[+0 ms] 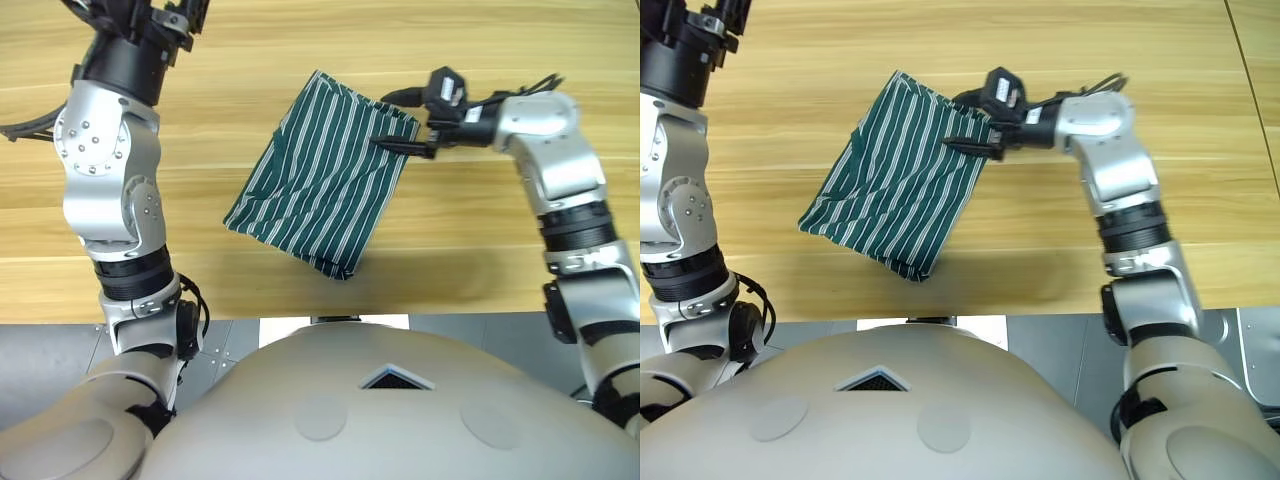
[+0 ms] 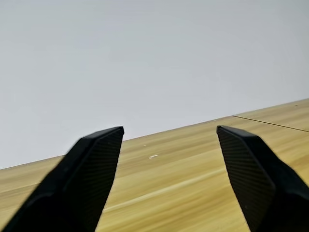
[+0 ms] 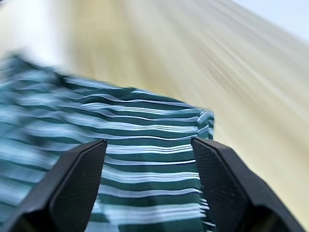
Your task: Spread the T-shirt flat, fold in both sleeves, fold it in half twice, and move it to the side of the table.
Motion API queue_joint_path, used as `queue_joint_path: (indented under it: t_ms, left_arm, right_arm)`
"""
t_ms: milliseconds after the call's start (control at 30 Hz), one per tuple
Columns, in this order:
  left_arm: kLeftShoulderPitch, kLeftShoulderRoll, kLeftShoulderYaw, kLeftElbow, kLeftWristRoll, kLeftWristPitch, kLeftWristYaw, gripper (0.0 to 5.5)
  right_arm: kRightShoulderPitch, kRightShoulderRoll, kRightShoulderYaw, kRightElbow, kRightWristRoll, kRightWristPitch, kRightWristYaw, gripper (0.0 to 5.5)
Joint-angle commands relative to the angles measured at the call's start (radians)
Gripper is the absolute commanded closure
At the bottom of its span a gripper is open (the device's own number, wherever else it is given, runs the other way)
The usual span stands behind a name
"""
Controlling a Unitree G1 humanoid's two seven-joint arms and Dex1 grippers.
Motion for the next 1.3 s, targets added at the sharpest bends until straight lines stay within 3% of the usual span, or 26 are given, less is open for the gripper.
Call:
queue_joint_path:
  t_ms: [33, 200, 333, 433, 567, 667, 733, 867, 1067, 1167, 1300]
  left_arm:
    - [0.014, 0.020, -0.024, -0.026, 0.016, -0.039, -0.042, 2.06]
    - [0.023, 0.027, -0.027, -0.045, 0.011, -0.047, -0.054, 2.06]
    - [0.027, 0.018, -0.040, -0.054, 0.016, -0.053, -0.046, 2.06]
    - [0.021, 0.015, -0.038, -0.050, 0.007, -0.054, -0.049, 2.06]
    - [0.033, 0.016, -0.030, -0.057, 0.008, -0.049, -0.041, 2.06]
    - [0.055, 0.029, -0.014, -0.069, 0.019, -0.045, -0.033, 2.06]
    - [0.070, 0.042, 0.009, -0.066, 0.017, -0.049, -0.037, 2.06]
    - [0.070, 0.052, 0.025, -0.046, 0.012, -0.060, -0.047, 2.06]
    - [0.060, 0.066, -0.009, -0.043, 0.022, -0.071, -0.074, 2.06]
    - [0.050, 0.079, -0.003, -0.039, 0.022, -0.067, -0.081, 2.06]
    - [0.051, 0.104, -0.013, -0.061, 0.026, -0.058, -0.100, 2.06]
  right_arm:
    - [-0.012, 0.137, 0.138, 0.140, -0.085, 0.185, -0.075, 2.24]
    - [-0.116, 0.261, 0.310, 0.487, -0.280, 0.085, -0.143, 2.24]
    - [-0.304, 0.427, 0.281, 0.855, -0.359, -0.183, -0.402, 2.24]
    - [-0.406, 0.511, 0.274, 0.971, -0.372, -0.381, -0.462, 2.24]
    - [-0.533, 0.518, 0.271, 1.042, -0.450, -0.616, -0.554, 2.24]
    - [-0.523, 0.466, 0.203, 0.967, -0.413, -0.738, -0.465, 2.24]
    - [-0.367, 0.408, 0.193, 0.749, -0.344, -0.723, -0.292, 2.24]
    - [-0.121, 0.305, 0.260, 0.442, -0.316, -0.553, -0.070, 2.24]
    - [-0.041, 0.280, 0.268, 0.315, -0.286, -0.234, 0.061, 2.24]
    - [-0.002, 0.218, 0.323, 0.249, -0.327, -0.172, 0.114, 2.24]
    - [0.012, 0.099, 0.299, 0.114, -0.288, -0.133, 0.207, 2.24]
